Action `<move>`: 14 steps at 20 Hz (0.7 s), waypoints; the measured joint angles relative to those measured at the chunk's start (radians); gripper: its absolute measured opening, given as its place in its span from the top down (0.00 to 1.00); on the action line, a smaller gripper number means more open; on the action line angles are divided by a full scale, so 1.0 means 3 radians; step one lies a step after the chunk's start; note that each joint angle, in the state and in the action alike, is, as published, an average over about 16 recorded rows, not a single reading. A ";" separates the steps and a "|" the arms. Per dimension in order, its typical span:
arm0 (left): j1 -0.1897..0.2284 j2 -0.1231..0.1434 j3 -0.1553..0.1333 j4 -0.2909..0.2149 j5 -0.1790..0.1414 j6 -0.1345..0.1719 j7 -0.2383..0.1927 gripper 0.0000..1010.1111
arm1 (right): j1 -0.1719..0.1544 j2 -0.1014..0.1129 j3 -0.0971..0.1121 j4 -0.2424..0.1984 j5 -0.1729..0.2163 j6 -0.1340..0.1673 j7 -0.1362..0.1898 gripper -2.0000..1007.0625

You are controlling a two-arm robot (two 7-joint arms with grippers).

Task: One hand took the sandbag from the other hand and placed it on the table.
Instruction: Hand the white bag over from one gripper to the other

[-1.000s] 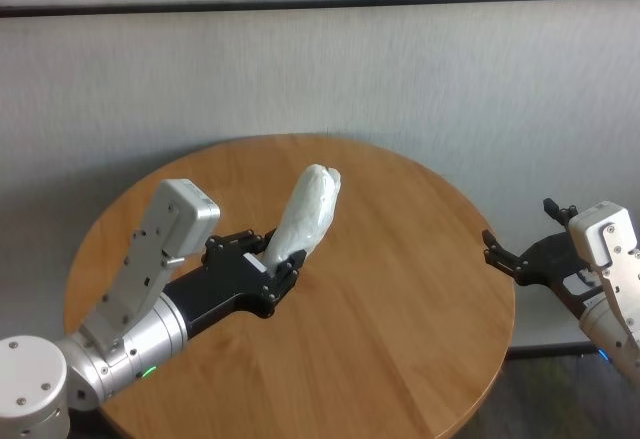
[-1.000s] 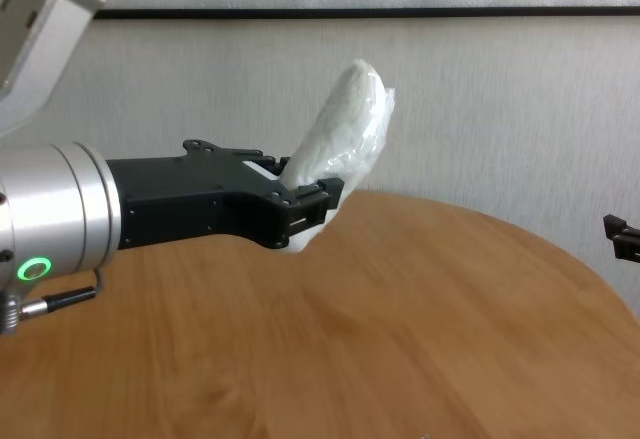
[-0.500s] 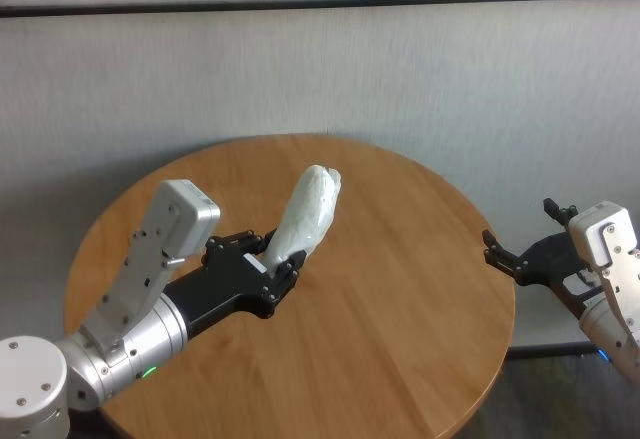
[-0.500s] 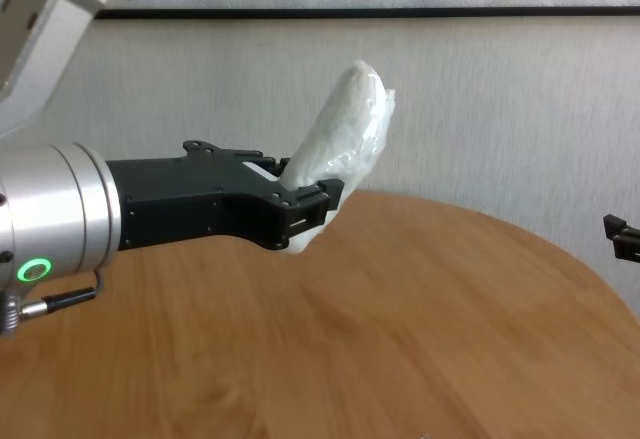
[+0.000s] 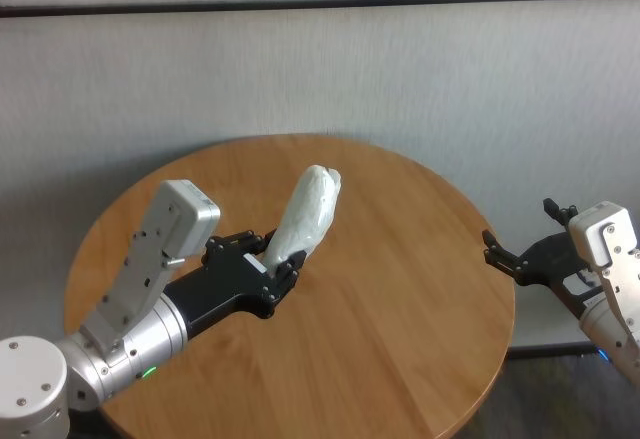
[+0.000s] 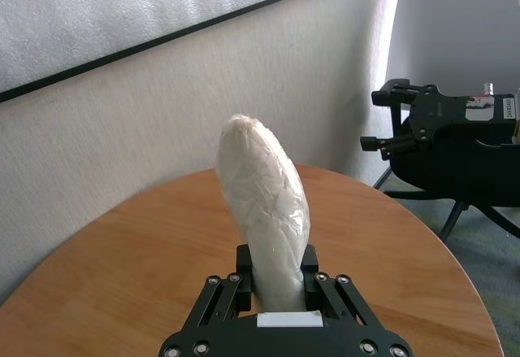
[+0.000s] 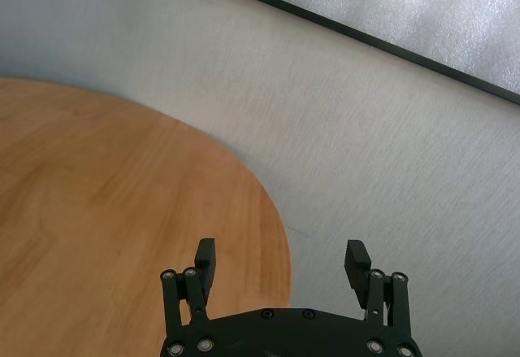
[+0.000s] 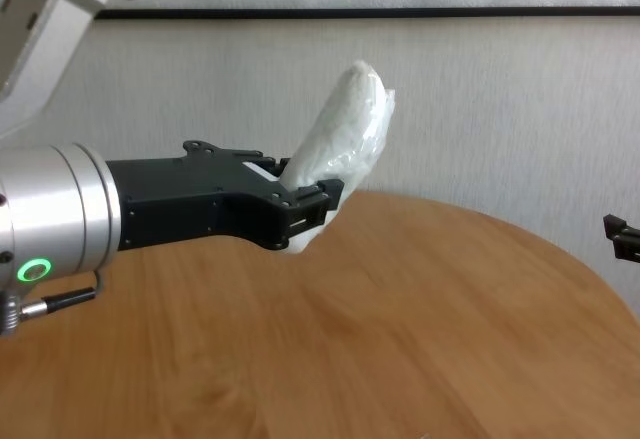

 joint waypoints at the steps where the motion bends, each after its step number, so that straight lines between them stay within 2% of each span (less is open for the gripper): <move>1: 0.0000 0.0000 0.0000 0.0000 0.0000 0.0000 0.0000 0.64 | -0.0002 -0.0004 0.0002 0.0000 -0.0002 0.0002 0.0003 0.01; 4: 0.0000 0.0000 0.0000 0.0000 0.0000 -0.0001 0.0000 0.64 | -0.0013 -0.0018 0.0018 -0.0003 0.0012 0.0021 0.0031 0.01; 7: 0.0000 0.0000 0.0000 0.0000 0.0000 -0.0001 0.0000 0.64 | -0.0032 -0.0040 0.0058 -0.0023 0.0094 0.0077 0.0110 0.01; 10: 0.0000 0.0000 0.0000 0.0000 0.0001 -0.0001 0.0000 0.64 | -0.0057 -0.0072 0.0130 -0.0060 0.0256 0.0166 0.0229 0.01; 14: 0.0000 0.0000 0.0000 0.0000 0.0001 -0.0001 0.0000 0.64 | -0.0095 -0.0123 0.0256 -0.0127 0.0542 0.0311 0.0424 0.01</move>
